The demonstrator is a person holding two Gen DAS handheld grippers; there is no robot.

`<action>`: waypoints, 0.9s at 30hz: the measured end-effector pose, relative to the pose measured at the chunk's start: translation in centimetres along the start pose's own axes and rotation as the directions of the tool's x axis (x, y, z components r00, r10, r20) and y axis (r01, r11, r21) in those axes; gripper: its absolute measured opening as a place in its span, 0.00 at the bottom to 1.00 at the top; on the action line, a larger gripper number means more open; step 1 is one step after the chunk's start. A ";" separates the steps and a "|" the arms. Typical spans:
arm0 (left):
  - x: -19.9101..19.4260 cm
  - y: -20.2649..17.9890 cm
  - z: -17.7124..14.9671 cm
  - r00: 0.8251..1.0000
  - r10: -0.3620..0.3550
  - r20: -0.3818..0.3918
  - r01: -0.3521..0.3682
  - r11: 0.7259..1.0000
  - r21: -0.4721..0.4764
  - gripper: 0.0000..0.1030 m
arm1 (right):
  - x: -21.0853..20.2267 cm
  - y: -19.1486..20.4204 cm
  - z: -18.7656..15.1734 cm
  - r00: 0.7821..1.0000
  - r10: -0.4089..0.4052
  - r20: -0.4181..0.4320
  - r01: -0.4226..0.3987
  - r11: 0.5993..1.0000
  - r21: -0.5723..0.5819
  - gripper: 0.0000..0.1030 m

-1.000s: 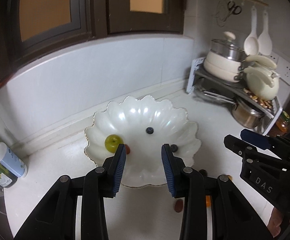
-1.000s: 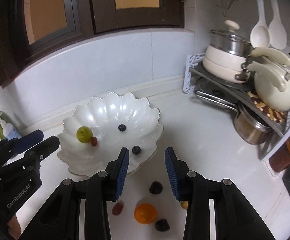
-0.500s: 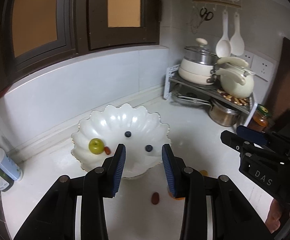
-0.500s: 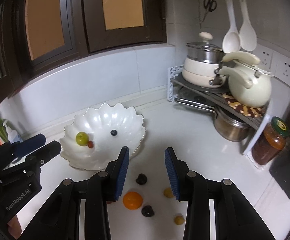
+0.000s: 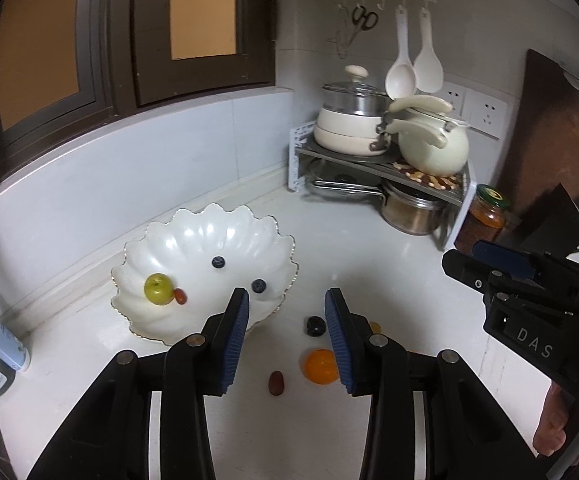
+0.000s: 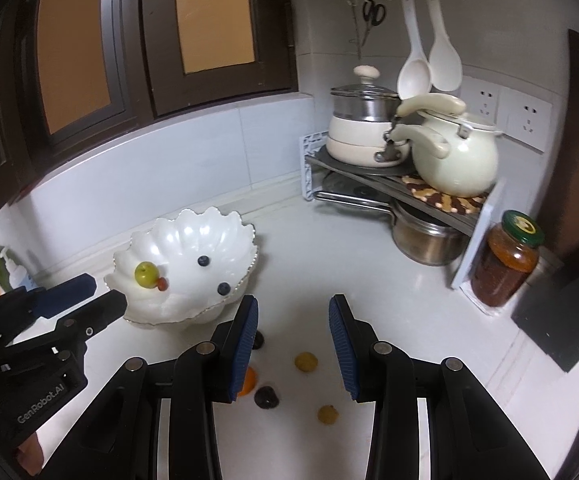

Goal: Organize fruits
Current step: 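Move both tools back from the bowl toward the fruits on the counter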

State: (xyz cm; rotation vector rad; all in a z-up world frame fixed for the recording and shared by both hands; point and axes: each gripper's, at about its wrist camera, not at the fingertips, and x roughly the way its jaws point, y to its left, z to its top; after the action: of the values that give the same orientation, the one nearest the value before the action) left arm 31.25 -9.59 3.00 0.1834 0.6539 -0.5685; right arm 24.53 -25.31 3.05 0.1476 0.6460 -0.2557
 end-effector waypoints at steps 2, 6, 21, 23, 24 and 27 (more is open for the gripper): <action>-0.1 -0.2 -0.3 1.000 -0.011 0.002 0.011 1.000 0.012 0.39 | -0.4 -0.3 -0.4 1.000 -0.012 0.005 0.012 1.000 0.008 0.37; 0.1 -0.6 -0.8 0.999 -0.034 -0.001 0.034 0.999 0.031 0.39 | -0.8 -0.6 -1.2 1.000 -0.030 0.009 0.029 0.999 0.018 0.37; 2.0 -1.7 -3.8 0.993 -0.108 -0.037 0.111 0.989 0.102 0.49 | 0.2 -1.0 -5.2 0.998 -0.045 -0.042 0.047 0.997 0.060 0.38; 2.4 -1.6 -4.2 0.992 -0.120 -0.039 0.124 0.986 0.108 0.52 | 0.6 -1.0 -5.8 0.997 -0.052 -0.055 0.055 0.996 0.067 0.38; 2.6 -1.6 -4.5 0.992 -0.122 -0.042 0.126 0.986 0.112 0.53 | 0.7 -1.1 -6.0 0.997 -0.054 -0.059 0.058 0.996 0.069 0.38; 3.2 -1.6 -5.0 0.990 -0.133 -0.050 0.138 0.984 0.117 0.53 | 1.0 -1.1 -6.9 0.995 -0.071 -0.065 0.077 0.994 0.082 0.38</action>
State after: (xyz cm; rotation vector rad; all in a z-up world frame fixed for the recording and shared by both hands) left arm 29.80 -10.69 -2.90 0.2656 0.6772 -0.7372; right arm 21.05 -25.04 -3.12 0.2138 0.7036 -0.3513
